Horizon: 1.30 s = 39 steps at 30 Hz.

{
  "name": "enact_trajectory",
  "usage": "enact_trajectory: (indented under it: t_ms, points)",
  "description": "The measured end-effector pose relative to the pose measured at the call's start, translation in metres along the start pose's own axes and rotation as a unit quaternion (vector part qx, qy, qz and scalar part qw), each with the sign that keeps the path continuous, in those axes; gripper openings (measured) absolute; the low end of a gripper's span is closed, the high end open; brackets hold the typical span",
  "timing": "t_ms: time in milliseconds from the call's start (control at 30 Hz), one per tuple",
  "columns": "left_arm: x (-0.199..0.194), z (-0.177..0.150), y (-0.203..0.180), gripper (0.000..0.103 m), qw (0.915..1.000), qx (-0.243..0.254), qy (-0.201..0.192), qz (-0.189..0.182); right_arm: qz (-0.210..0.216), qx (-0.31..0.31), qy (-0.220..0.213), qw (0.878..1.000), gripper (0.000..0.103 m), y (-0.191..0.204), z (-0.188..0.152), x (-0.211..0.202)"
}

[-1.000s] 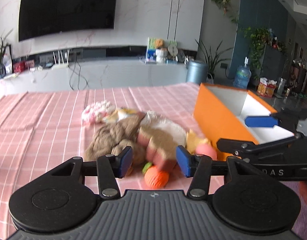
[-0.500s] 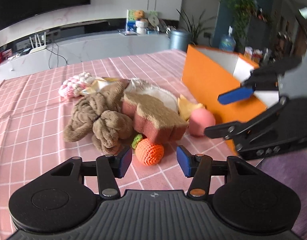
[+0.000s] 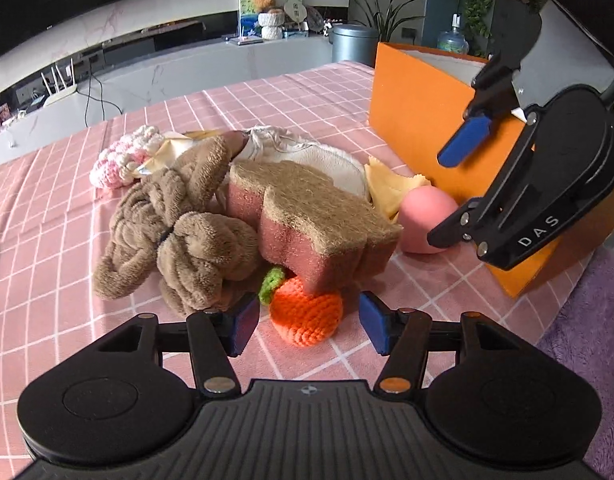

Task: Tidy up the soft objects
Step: 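Grasp the orange knitted fruit with the left tool while the right tool grasps the pink ball, then carry the knitted fruit and pink ball over the box with both tools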

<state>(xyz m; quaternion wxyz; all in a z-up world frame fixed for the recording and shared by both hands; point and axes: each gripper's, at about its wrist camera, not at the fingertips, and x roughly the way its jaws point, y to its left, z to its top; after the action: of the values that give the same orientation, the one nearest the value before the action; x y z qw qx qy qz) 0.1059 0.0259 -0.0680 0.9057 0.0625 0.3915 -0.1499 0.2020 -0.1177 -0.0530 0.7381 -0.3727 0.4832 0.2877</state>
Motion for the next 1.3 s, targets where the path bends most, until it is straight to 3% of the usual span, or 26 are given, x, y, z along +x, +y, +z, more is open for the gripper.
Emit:
enact_trajectory:
  t_ms: [167, 267, 400, 933, 1067, 1300]
  points:
    - [0.010, 0.001, 0.000, 0.060, 0.9999, -0.003, 0.009, 0.007, 0.014, -0.013, 0.012, 1.000, 0.062, 0.001, 0.005, 0.009]
    - [0.012, 0.001, 0.002, 0.053, 0.9999, -0.008, 0.013, 0.006, 0.019, -0.010, 0.020, 1.000, 0.050, 0.002, 0.004, 0.017]
    - [0.012, 0.001, 0.005, 0.047, 0.9996, -0.021, 0.016, -0.005, 0.016, -0.007, 0.015, 1.000, 0.046, 0.001, 0.003, 0.017]
    - [-0.028, -0.007, 0.000, 0.047, 0.9983, -0.039, 0.042, 0.006, 0.044, 0.025, -0.043, 0.998, 0.044, 0.013, -0.019, -0.033]
    - [-0.044, -0.004, -0.003, 0.047, 0.9986, -0.039, 0.031, 0.015, 0.041, 0.038, -0.072, 0.996, 0.044, 0.013, -0.029, -0.056]
    - [-0.069, 0.012, -0.012, 0.047, 0.9988, -0.047, -0.005, -0.012, 0.028, 0.051, -0.122, 0.991, 0.044, 0.007, -0.048, -0.100]
